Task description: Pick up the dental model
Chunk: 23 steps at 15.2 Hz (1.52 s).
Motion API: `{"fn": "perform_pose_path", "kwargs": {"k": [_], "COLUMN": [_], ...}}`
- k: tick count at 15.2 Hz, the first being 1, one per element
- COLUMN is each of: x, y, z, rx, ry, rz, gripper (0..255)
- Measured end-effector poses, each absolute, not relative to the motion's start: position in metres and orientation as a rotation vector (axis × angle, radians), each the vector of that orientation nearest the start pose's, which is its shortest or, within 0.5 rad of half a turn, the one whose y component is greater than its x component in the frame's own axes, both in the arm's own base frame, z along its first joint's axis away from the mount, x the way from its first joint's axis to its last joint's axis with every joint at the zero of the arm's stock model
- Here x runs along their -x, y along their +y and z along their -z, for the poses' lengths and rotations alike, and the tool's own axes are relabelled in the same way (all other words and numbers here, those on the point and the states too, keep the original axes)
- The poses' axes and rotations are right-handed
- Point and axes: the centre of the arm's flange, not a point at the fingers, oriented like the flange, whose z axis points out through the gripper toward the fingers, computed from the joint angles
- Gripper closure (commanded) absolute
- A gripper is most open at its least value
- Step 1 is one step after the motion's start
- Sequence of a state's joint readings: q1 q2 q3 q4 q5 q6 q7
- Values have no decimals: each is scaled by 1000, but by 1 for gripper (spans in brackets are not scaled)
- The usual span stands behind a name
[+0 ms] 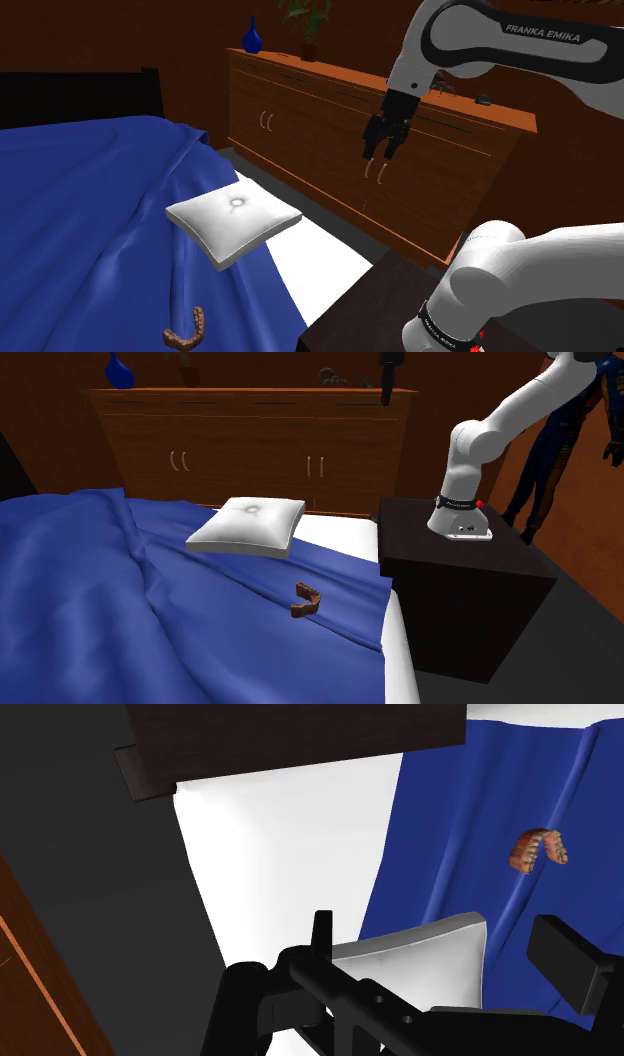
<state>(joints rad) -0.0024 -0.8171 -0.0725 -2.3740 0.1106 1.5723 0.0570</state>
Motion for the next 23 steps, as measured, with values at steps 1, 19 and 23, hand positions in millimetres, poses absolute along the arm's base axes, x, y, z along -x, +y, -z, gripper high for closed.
{"fn": "perform_pose_path", "kwargs": {"k": [1, 19, 23], "x": [-298, -336, -348], "y": [-17, 154, 189], "z": [-592, -442, -407], "rx": [2974, 3027, 3038], "ry": [162, 334, 376], "rz": [20, 66, 80], "gripper": [0, 0, 0]}}
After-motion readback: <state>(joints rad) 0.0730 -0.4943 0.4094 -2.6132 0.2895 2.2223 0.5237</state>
